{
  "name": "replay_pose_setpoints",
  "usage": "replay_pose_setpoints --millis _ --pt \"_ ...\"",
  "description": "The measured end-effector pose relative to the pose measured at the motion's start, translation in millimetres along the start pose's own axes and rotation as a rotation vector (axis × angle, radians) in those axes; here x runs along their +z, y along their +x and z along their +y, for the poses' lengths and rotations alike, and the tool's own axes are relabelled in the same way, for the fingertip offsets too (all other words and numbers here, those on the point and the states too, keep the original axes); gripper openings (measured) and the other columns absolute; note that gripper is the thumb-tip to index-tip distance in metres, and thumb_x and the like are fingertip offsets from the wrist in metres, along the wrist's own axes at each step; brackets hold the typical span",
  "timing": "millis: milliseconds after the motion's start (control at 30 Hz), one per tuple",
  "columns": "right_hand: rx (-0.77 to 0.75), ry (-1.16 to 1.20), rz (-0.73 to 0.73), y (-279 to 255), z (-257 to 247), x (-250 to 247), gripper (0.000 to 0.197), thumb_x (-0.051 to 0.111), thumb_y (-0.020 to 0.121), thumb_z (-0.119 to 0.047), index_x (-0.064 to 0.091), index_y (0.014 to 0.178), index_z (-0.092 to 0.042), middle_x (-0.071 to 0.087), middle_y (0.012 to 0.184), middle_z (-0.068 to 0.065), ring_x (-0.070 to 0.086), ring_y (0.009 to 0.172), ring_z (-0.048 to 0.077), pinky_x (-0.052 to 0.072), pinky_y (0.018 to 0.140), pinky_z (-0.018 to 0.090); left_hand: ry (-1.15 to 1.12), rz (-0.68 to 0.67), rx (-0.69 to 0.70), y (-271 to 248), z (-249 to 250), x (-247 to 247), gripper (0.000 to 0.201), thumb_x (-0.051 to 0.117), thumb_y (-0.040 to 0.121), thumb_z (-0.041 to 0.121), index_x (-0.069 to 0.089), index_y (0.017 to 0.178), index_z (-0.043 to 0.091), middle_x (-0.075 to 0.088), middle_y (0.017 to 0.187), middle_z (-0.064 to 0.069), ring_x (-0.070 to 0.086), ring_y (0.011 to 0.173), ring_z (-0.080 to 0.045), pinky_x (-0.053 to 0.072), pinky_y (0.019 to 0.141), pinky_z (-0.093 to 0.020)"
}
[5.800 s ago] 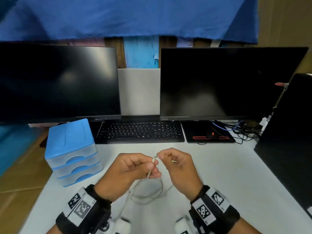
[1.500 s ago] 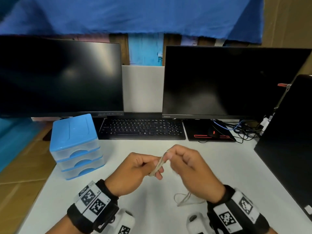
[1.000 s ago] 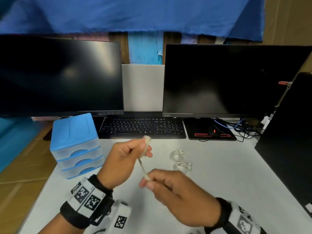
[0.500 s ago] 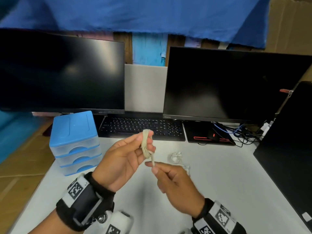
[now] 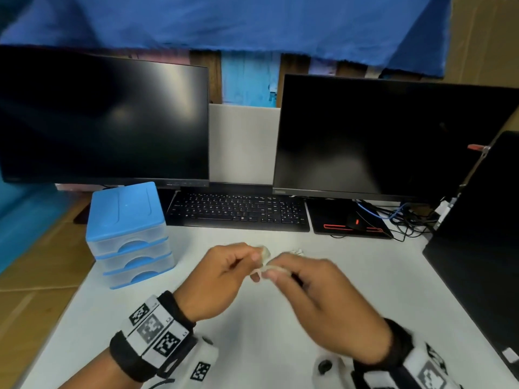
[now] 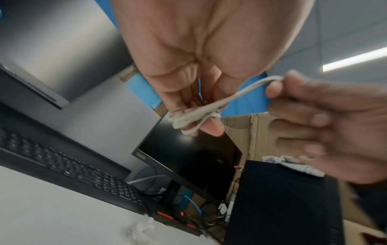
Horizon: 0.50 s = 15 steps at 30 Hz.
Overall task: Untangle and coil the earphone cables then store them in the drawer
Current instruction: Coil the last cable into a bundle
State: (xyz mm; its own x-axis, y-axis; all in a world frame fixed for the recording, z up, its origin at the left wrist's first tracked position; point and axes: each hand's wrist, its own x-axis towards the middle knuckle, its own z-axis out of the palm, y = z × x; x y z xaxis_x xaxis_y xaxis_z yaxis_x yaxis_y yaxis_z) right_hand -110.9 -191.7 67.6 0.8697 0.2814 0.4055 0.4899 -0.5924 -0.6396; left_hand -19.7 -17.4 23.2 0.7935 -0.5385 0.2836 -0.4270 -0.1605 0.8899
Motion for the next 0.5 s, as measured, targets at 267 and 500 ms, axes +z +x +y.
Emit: replay_pose_setpoints --millis 267,500 --pt "0.219 0.455 0.265 11.4 43.2 3.0 0.01 0.069 0.086 -0.018 0.077 0.081 -0.017 0.067 0.067 0.002 0.057 0.061 0.009 0.049 0.06 0.026 -0.766 -0.131 -0.125 -0.3 29.7 -7.3 0.039 0.072 0.08 0.034 0.069 0.097 -0.001 0.055 0.069 -0.003 0.053 0.064 -0.015 0.051 0.071 -0.025" --pt "0.154 0.186 0.354 13.2 48.8 14.2 0.012 0.066 0.091 -0.02 0.075 0.087 -0.025 0.069 0.079 -0.01 0.062 0.074 0.013 0.051 0.07 0.025 -0.778 -0.116 -0.191 0.4 32.8 -5.8 0.02 0.059 0.089 0.021 0.068 0.08 0.007 0.042 0.058 0.0 0.044 0.053 -0.01 0.048 0.062 -0.024"
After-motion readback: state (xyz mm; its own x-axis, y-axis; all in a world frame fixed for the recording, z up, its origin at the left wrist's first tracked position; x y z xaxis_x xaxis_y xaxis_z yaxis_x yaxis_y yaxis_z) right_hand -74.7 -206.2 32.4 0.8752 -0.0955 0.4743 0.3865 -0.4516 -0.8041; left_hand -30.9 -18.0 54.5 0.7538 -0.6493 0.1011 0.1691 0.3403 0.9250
